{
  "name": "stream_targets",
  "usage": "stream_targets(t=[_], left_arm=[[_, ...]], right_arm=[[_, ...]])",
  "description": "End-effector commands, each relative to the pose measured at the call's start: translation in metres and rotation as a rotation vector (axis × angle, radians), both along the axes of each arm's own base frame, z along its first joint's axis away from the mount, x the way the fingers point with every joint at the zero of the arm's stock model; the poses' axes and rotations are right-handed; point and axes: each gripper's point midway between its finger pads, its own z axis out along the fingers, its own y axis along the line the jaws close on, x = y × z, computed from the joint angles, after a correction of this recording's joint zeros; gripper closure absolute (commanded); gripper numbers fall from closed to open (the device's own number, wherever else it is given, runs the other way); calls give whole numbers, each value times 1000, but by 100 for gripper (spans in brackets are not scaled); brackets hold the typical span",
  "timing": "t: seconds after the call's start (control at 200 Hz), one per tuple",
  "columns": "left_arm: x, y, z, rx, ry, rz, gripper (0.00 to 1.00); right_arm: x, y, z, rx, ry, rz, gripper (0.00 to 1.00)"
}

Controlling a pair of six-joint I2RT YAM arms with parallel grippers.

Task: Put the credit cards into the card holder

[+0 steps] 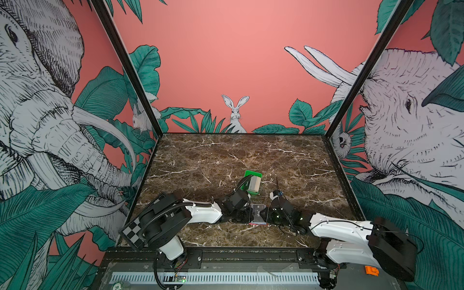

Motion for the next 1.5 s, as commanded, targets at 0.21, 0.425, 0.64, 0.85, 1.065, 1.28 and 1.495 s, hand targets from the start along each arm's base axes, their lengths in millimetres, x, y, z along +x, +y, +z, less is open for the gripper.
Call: stream_targets(t=[0.21,0.425,0.64,0.85,1.065,1.28,1.495], left_arm=[[-10,16,-7,50,28,6,92],[-6,17,1,30,20,13,92],[-4,16,8,-4,20,11,92],[1,18,15,-59,21,31,92],[7,26,27,-112,20,48,92],[15,42,25,-120,21,94,92],[18,50,17,-119,29,117,92]], right_arm=[[3,17,21,80,-59,63,72],[4,23,25,79,-62,84,71],[5,30,27,51,-63,107,71],[5,33,25,2,-56,116,69],[6,43,27,0,-51,138,64],[7,54,30,-5,-50,157,61],[7,67,35,4,-50,187,59]])
